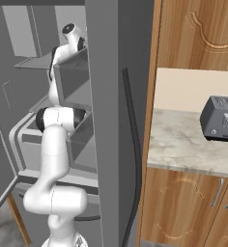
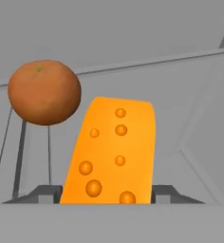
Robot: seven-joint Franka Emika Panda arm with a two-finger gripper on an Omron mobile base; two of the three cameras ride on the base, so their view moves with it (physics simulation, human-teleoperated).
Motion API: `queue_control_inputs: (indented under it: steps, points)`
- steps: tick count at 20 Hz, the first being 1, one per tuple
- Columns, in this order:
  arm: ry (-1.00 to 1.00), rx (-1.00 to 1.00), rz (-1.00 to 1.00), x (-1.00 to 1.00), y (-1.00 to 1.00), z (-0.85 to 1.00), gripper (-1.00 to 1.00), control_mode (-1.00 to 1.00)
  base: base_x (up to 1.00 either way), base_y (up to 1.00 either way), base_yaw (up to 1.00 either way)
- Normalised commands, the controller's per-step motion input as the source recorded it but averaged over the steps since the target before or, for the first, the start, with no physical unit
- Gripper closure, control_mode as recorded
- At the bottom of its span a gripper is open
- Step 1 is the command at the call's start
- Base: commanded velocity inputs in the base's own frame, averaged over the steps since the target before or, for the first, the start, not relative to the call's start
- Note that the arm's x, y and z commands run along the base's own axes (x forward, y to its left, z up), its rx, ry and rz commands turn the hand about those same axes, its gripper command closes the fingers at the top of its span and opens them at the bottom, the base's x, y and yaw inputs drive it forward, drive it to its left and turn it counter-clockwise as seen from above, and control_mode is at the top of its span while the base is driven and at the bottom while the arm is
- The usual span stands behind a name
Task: Pick the cheese from the fridge and the cheese grater from the cabinet and place them next to the salad bowl.
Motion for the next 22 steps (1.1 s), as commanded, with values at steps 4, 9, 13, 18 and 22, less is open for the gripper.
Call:
queue_control_inputs:
  steps: [4,9,13,18,22]
  points:
    - [0.07,0.0,0.0,0.0,0.01,-0.1,1.0,-1.0,0.0,0.0,0.0]
    - [0.02,0.0,0.02,-0.02,0.01,0.15,1.0,-1.0,0.0,0.0,0.0]
    - [0.0,0.0,0.0,-0.15,0.0,0.33,1.0,-1.0,0.0,0.0,0.0]
    - [0.03,0.0,0.0,-0.29,0.0,0.08,1.0,-1.0,0.0,0.0,0.0]
    - [-0.04,0.0,-0.04,-0.72,0.08,0.01,1.0,-1.0,0.0,0.0,0.0]
